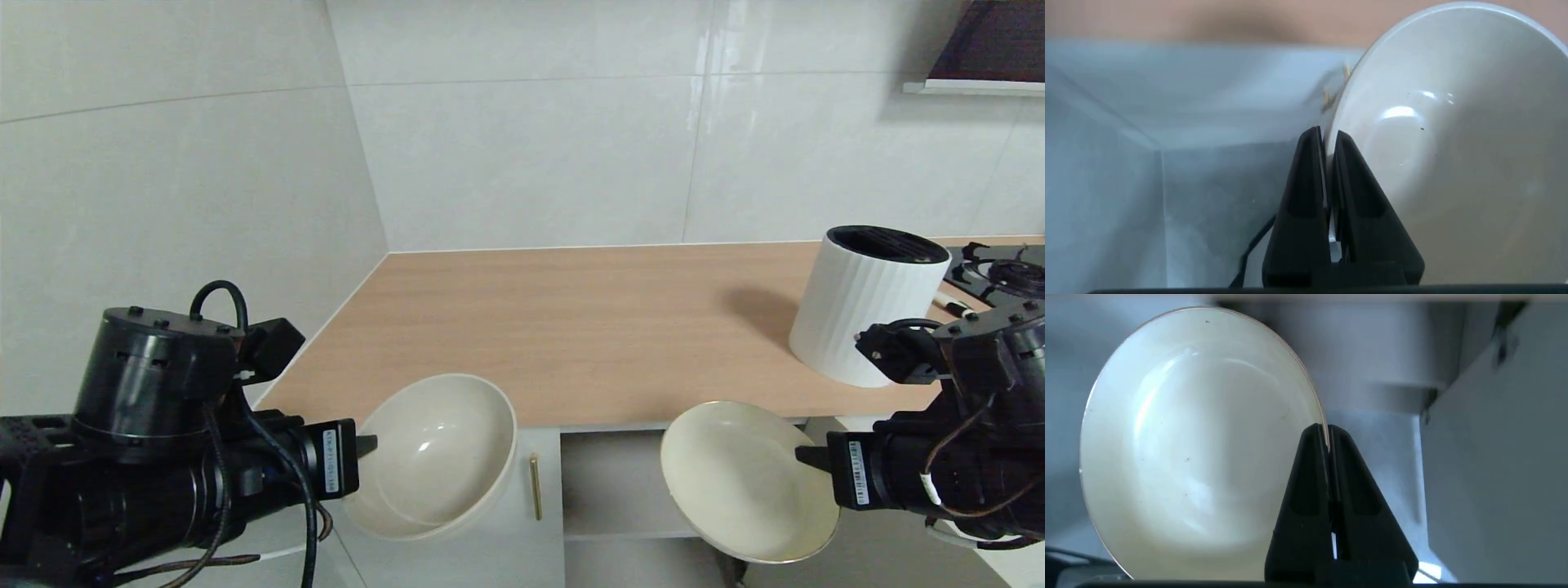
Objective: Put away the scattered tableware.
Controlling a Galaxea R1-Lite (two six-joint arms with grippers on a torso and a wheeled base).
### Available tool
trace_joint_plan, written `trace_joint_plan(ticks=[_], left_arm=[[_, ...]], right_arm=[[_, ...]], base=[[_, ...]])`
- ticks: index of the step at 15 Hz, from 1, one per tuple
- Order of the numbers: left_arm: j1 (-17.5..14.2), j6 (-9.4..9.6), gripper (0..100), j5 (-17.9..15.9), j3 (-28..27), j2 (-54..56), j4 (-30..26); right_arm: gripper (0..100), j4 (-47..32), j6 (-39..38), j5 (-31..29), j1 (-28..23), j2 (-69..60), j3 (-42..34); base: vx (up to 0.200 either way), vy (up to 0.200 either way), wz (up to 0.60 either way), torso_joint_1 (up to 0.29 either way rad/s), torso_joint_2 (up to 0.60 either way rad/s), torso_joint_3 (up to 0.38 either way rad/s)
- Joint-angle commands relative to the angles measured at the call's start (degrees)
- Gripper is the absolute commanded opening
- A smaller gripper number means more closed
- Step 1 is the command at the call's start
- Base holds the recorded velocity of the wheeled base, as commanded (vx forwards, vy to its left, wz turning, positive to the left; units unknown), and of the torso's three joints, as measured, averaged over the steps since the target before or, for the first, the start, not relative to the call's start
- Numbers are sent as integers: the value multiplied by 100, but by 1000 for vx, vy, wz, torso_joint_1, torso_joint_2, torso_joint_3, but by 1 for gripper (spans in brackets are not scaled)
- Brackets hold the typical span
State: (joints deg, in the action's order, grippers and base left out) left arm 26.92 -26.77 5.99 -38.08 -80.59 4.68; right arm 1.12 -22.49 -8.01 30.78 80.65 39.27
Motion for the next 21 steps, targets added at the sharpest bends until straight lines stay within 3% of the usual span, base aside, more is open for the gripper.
trace_joint_plan(ticks=[1,3,11,21], left_arm=[[-2,-4,0,-1,11,-27,-2],[-2,-4,0,-1,11,-106,6],[15,14,0,-18,73,-194,6],[33,14,0,-18,91,-255,6]], right_arm=[[0,2,-10,-8,7,144,-24],[0,11,-10,-8,-2,161,-24],[0,547,-1,-16,-28,618,-270],[0,547,-1,-16,-28,627,-279]], base=[[-200,0,0,-12,-7,7],[-200,0,0,-5,2,2],[0,0,0,-3,7,5],[0,0,0,-177,456,275]])
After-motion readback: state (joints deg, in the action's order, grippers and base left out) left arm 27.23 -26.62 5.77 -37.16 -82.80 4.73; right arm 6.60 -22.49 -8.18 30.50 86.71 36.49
